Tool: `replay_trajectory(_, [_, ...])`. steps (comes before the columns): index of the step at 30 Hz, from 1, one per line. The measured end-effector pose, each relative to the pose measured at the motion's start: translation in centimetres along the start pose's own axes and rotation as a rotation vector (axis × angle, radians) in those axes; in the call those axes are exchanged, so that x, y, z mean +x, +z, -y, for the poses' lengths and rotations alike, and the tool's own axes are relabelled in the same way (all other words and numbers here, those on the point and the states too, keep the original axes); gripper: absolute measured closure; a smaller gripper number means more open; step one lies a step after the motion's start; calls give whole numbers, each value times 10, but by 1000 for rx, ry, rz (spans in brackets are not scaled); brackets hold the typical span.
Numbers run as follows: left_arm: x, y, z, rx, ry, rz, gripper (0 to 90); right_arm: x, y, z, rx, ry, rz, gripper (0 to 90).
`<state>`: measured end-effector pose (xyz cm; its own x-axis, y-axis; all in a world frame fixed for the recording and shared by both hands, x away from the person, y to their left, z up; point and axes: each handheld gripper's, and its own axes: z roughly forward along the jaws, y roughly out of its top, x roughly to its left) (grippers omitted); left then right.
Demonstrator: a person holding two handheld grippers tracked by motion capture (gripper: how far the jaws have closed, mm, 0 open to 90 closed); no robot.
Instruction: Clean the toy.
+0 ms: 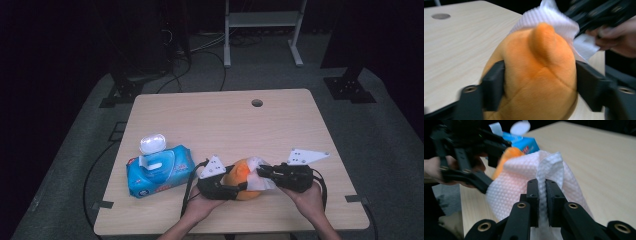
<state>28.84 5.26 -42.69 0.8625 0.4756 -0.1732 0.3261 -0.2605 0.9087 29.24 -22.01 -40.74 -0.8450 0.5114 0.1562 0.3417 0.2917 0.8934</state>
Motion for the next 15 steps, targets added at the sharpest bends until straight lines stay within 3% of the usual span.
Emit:
replay_trajectory(3, [3, -1, -1, -9, 6, -2, 161, -10, -1, 7, 20, 42, 15, 811])
replay_trajectory(5, [3, 2, -1, 17, 28, -10, 129, -14, -4, 8, 22, 56, 24, 811])
replay_trajectory(8, [-2, 8, 2, 44, 99, -14, 214, -18, -4, 10, 22, 69, 28, 811])
replay_trajectory(10, [-8, 8, 2, 59, 171, -5, 285, -21, -4, 11, 26, 80, 44, 810])
replay_trajectory(11, [-8, 8, 2, 62, 182, 5, 302, -23, -5, 12, 29, 90, 52, 810])
replay_trajectory(13, [-4, 7, 0, 60, 180, 1, 276, -24, -6, 13, 30, 95, 53, 811])
replay_trajectory(15, [1, 8, -1, 57, 148, -25, 164, -22, -6, 13, 32, 79, 48, 811])
